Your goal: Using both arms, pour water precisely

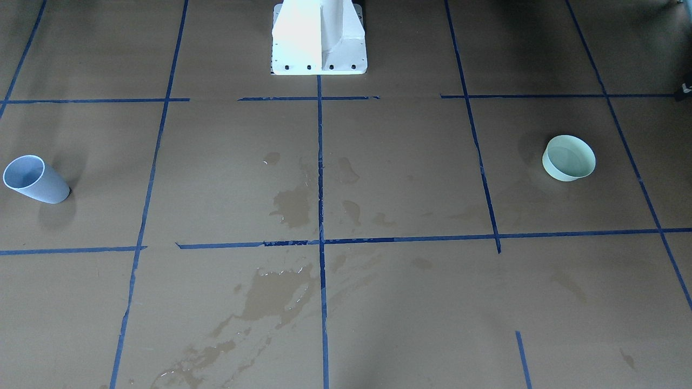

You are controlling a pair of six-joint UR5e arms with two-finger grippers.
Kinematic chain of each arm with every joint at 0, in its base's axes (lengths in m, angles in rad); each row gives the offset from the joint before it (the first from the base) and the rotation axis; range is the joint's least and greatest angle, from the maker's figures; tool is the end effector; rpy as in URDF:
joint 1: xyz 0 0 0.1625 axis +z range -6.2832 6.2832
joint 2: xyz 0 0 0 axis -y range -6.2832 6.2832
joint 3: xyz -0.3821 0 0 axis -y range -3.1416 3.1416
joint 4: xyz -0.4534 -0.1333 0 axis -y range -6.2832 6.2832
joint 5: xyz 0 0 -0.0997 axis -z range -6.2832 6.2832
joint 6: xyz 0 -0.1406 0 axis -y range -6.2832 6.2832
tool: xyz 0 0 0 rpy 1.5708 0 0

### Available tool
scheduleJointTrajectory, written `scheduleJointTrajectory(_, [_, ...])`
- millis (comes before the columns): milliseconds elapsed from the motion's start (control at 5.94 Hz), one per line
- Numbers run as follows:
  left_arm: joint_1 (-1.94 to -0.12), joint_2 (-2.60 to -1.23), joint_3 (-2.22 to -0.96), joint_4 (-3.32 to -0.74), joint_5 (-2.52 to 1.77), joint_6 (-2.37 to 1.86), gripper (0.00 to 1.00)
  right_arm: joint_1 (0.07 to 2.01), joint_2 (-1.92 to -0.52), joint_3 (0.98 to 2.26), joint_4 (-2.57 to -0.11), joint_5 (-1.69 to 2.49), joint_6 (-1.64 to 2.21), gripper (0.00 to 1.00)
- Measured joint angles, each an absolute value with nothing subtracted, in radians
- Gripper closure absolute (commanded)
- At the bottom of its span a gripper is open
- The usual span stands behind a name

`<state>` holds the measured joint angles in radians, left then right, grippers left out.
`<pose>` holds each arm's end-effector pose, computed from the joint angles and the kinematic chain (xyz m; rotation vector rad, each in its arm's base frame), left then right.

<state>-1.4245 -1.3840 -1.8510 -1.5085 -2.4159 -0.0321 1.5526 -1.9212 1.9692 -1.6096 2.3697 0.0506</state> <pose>0.0426 -0.4820 0.5858 -0.0462 0.8448 0.1205 0.0249 -0.4228 0.5968 -0.0188 -0.7987 0.0270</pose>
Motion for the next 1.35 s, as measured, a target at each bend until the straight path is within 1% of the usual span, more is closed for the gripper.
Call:
scheduleJointTrajectory(337, [-1.289,-1.393,-1.819,-1.727,-2.413,-0.283,0.0,1.543,-1.92,1.966,-1.572,2.388,0.05,0.0])
scheduleJointTrajectory(674, [-1.184,-1.416,-1.717,-1.961,-2.397,-0.481,0.0,1.534,-1.917,1.965,-1.562,2.417,0.053,0.0])
scheduleJointTrajectory(1011, [-1.108,-1.466,-1.622,-2.052,-2.369,-0.579,0.0,1.532,-1.916,1.965,-1.561,2.42,0.053,0.0])
scheduleJointTrajectory(1347, [-1.079,-1.478,-1.583,-2.065,-2.355,-0.591,0.06,1.529,-1.915,1.965,-1.557,2.421,0.049,0.0])
